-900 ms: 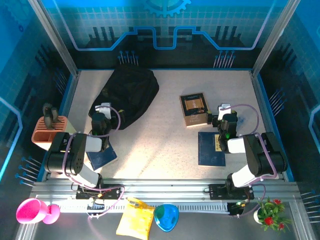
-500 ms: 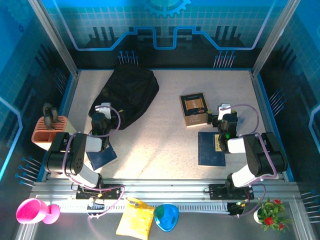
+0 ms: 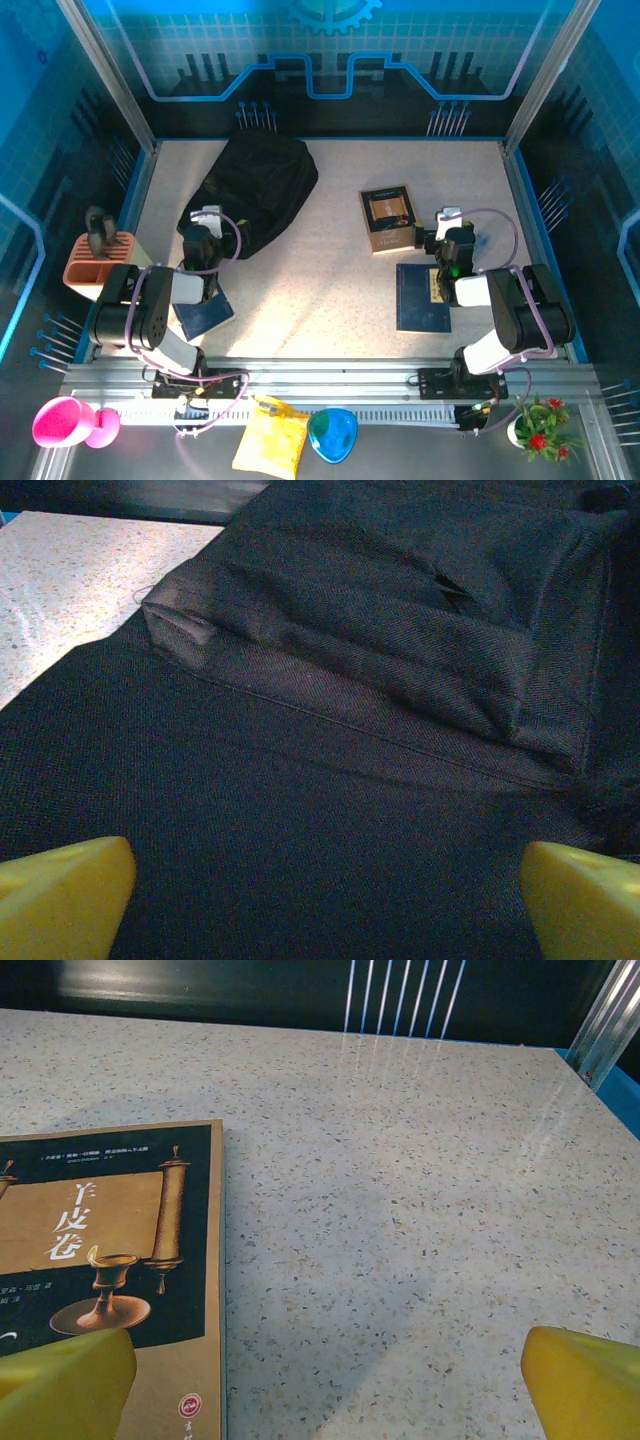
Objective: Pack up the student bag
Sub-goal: Move the student bag to the top-center of the table.
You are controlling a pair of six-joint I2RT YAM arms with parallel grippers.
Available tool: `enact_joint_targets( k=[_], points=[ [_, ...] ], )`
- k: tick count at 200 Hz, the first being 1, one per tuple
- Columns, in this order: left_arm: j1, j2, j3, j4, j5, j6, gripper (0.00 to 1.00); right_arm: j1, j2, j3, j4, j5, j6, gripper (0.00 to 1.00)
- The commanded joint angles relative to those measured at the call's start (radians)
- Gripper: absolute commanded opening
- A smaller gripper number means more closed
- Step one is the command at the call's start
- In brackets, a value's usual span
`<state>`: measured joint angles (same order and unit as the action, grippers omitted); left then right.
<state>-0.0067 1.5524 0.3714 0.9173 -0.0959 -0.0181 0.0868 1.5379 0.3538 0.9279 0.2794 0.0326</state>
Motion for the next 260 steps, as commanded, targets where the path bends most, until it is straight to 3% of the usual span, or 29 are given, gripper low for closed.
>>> enact_joint_targets(
  k=[1,37,54,88,124,157,204,260],
  points=[
    [0.001,0.006,0.015,0.005,0.017,0.018,0.99,0.014,0.008,0.02,0.019,0.006,-0.01,1.0],
    [-0.018,-0.015,-0.015,0.04,-0.001,0.039,0.99,0.041,-0.036,0.014,0.007,0.01,-0.045,1.0],
    [-0.04,-0.081,-0.038,0.033,-0.022,0.061,0.99,0.071,-0.098,0.026,-0.067,0.09,-0.056,1.0],
    [-0.06,-0.278,0.04,-0.269,-0.039,0.047,0.99,0.112,-0.227,0.149,-0.349,0.154,-0.052,1.0],
    [-0.083,-0.367,0.218,-0.624,-0.012,-0.128,0.99,0.131,-0.288,0.395,-0.812,0.023,0.154,1.0],
    [-0.101,-0.3,0.419,-0.88,0.056,-0.286,0.99,0.137,-0.192,0.615,-1.071,-0.198,0.332,1.0],
    [-0.11,-0.174,0.546,-0.956,0.08,-0.423,0.99,0.181,0.074,0.835,-1.118,-0.523,0.538,1.0],
    [-0.11,-0.171,0.533,-0.984,0.068,-0.42,0.99,0.351,0.361,1.048,-1.048,-0.584,0.753,0.96]
  ],
)
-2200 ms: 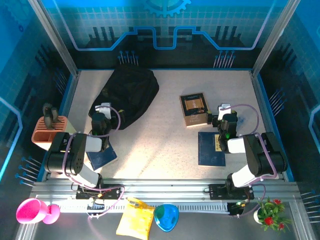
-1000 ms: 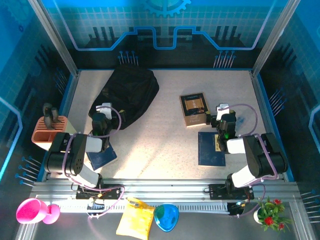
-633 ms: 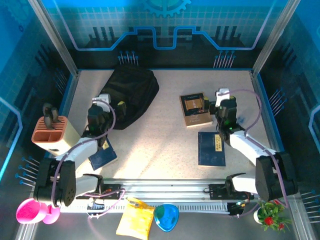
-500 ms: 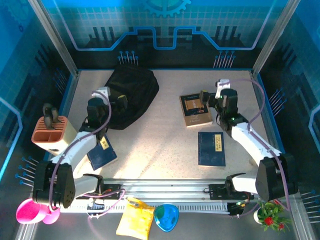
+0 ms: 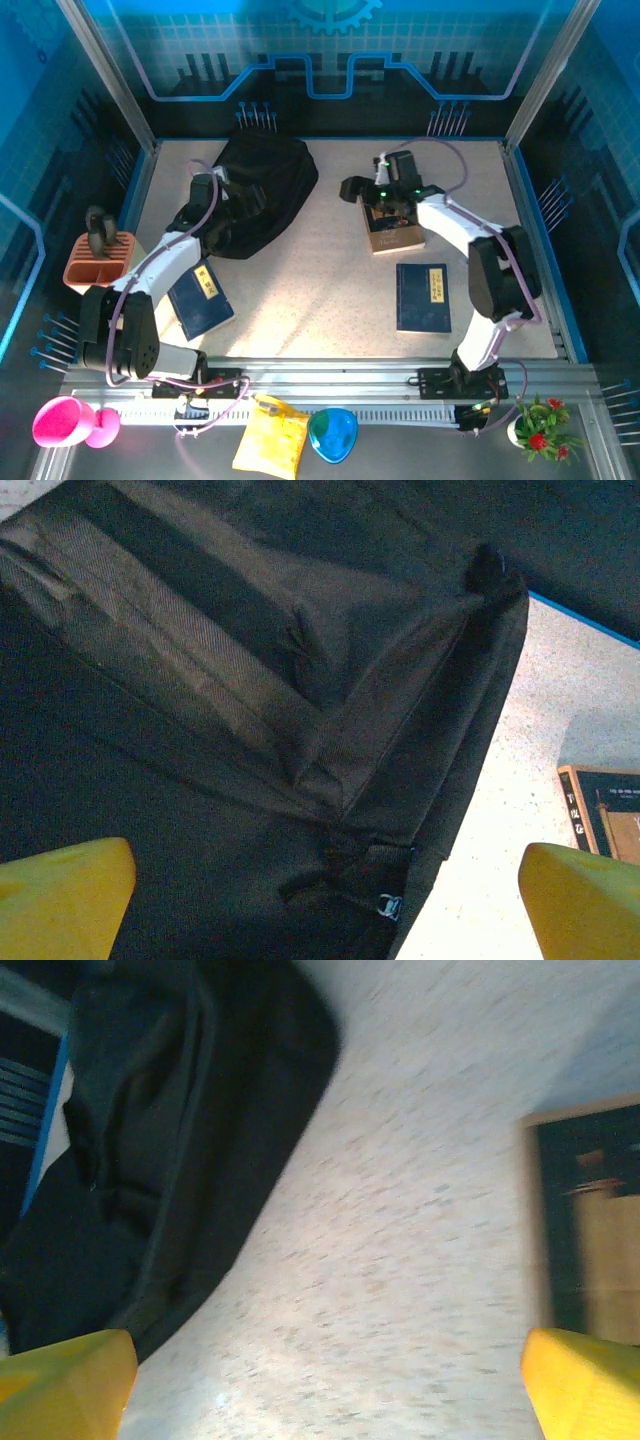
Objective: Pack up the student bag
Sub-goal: Move the student bag to the top-center of the table.
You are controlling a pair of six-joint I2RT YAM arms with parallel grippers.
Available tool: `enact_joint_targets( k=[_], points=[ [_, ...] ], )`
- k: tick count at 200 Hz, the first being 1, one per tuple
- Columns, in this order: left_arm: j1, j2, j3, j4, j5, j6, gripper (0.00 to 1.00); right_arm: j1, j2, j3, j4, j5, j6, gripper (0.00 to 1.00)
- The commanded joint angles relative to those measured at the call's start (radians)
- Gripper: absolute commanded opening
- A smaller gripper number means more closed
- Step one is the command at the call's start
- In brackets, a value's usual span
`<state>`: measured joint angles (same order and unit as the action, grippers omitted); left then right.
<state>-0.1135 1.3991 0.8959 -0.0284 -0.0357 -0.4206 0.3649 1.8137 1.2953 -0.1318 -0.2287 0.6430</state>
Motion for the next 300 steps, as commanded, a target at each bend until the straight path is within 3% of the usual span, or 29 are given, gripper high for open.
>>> enact_joint_targets(
  k=[1,49,90,113,146,179,195,257,279,300],
  points=[
    [-0.003,-0.019,0.008,-0.037,0.009,-0.016,0.99,0.077,0.088,0.11,0.013,-0.075,0.144,0.96],
    [-0.003,-0.059,-0.01,-0.049,0.028,-0.029,0.99,0.19,0.328,0.305,0.027,-0.021,0.316,0.83],
    [-0.003,-0.079,-0.025,-0.09,0.042,-0.019,0.99,0.261,0.471,0.454,-0.018,-0.022,0.322,0.81],
    [-0.003,-0.083,-0.022,-0.121,0.056,-0.013,0.99,0.286,0.545,0.524,-0.053,-0.039,0.316,0.74],
    [-0.003,-0.091,-0.014,-0.144,0.073,0.001,0.99,0.281,0.563,0.535,-0.081,-0.016,0.283,0.49],
    [-0.003,-0.097,0.004,-0.171,0.091,0.012,0.99,0.232,0.472,0.448,-0.107,0.056,0.182,0.21],
    [-0.003,-0.097,0.019,-0.191,0.101,0.022,0.99,0.188,0.429,0.401,-0.117,0.07,0.113,0.14],
    [-0.004,-0.059,0.054,-0.251,0.177,0.026,0.98,0.008,0.291,0.265,-0.197,0.01,-0.199,0.1],
    [-0.023,-0.033,0.058,-0.252,0.226,-0.015,0.97,-0.018,0.261,0.229,-0.192,-0.028,-0.226,0.14],
    [-0.062,-0.006,0.075,-0.249,0.268,-0.057,0.94,-0.026,0.233,0.217,-0.202,-0.051,-0.201,0.25]
  ],
)
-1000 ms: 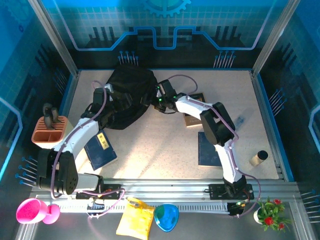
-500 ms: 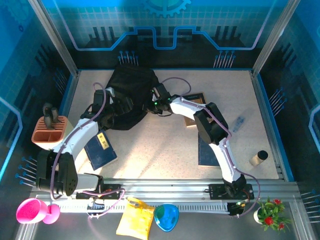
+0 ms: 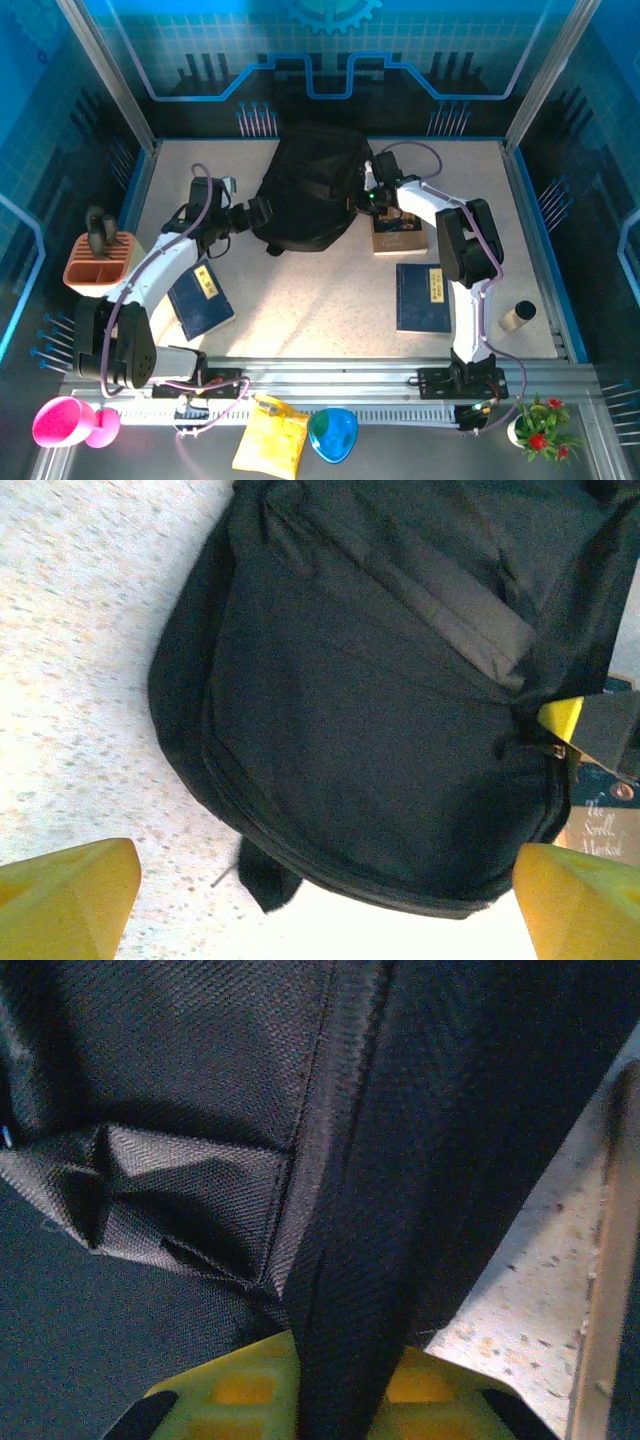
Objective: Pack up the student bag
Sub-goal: Move the student bag to the top-center of the table.
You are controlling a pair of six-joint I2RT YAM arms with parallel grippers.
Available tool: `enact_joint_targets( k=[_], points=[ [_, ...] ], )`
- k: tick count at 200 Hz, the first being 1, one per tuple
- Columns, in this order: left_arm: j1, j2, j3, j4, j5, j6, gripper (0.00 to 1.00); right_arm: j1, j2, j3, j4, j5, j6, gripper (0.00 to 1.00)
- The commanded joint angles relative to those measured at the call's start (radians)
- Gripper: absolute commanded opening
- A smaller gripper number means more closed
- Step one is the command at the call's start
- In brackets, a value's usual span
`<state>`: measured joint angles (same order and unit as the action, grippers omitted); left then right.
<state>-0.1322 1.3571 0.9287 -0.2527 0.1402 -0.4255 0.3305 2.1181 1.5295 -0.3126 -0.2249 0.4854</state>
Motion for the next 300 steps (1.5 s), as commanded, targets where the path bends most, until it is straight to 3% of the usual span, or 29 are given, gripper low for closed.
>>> enact_joint_targets(
  k=[1,25,57,87,122,161,195,226,263,300],
  points=[
    [-0.046,0.037,0.042,-0.025,0.094,-0.054,0.94,0.008,-0.073,-0.019,-0.022,-0.056,-0.043,0.25],
    [-0.113,0.08,0.073,-0.019,0.124,-0.121,0.91,0.004,-0.123,-0.055,-0.044,-0.06,0.006,0.39],
    [-0.221,0.15,0.097,0.044,0.138,-0.218,0.89,-0.001,-0.203,-0.161,-0.007,-0.097,0.077,0.47],
    [-0.267,0.245,0.126,0.143,0.168,-0.305,0.84,-0.003,-0.231,-0.214,0.03,-0.119,0.132,0.48],
    [-0.3,0.373,0.222,0.153,0.198,-0.336,0.69,-0.037,-0.213,-0.197,0.036,-0.077,0.177,0.48],
    [-0.375,0.458,0.264,-0.025,0.062,-0.234,0.56,-0.07,-0.132,-0.122,0.036,-0.067,0.186,0.47],
    [-0.386,0.465,0.148,-0.048,0.02,-0.223,0.46,-0.067,-0.02,-0.009,-0.033,-0.085,0.156,0.45],
    [-0.386,0.419,0.027,-0.025,0.0,-0.235,0.43,-0.042,0.001,-0.025,-0.035,-0.114,0.152,0.35],
    [-0.387,0.343,-0.056,-0.01,-0.016,-0.227,0.43,-0.009,-0.028,-0.141,0.018,-0.149,0.141,0.22],
    [-0.387,0.255,0.016,0.001,0.05,-0.189,0.49,0.002,-0.051,-0.221,0.088,-0.17,0.139,0.16]
  ],
)
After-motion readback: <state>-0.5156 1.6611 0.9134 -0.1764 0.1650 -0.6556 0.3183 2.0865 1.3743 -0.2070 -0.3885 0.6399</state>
